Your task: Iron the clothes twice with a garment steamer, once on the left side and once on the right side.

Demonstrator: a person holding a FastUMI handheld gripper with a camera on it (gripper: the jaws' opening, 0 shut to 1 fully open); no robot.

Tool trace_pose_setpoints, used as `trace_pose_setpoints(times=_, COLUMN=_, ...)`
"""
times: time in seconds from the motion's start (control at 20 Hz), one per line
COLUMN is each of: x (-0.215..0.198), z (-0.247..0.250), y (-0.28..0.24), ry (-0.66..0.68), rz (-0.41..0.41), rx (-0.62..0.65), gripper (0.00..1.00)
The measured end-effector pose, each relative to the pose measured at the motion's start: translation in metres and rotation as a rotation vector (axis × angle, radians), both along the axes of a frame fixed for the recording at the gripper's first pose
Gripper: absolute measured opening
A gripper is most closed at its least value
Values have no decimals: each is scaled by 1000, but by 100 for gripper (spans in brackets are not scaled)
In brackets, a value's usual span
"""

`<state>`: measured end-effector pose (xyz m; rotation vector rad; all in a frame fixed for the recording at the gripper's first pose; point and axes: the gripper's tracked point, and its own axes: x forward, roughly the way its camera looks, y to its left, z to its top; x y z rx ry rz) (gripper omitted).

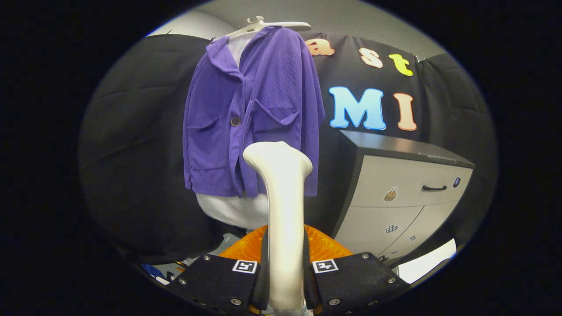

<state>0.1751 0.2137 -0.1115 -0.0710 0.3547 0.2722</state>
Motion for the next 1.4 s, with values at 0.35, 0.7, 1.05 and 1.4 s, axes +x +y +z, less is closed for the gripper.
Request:
trace_pose_setpoints(times=0.35, x=14, z=111, y=18, ry=-155, rz=30, rx=74, gripper=31)
trace_pose_setpoints(times=0.7, x=24, z=206, y=60, ry=-313, rz=95, rx=111, gripper=31)
trace_pose_setpoints(times=1.05, x=50, z=263, y=109, ry=-388, rz=136, rx=141, gripper=31)
trace_pose_setpoints(times=1.4, x=78, z=302, y=172, ry=-425, rz=174, rx=141, gripper=31)
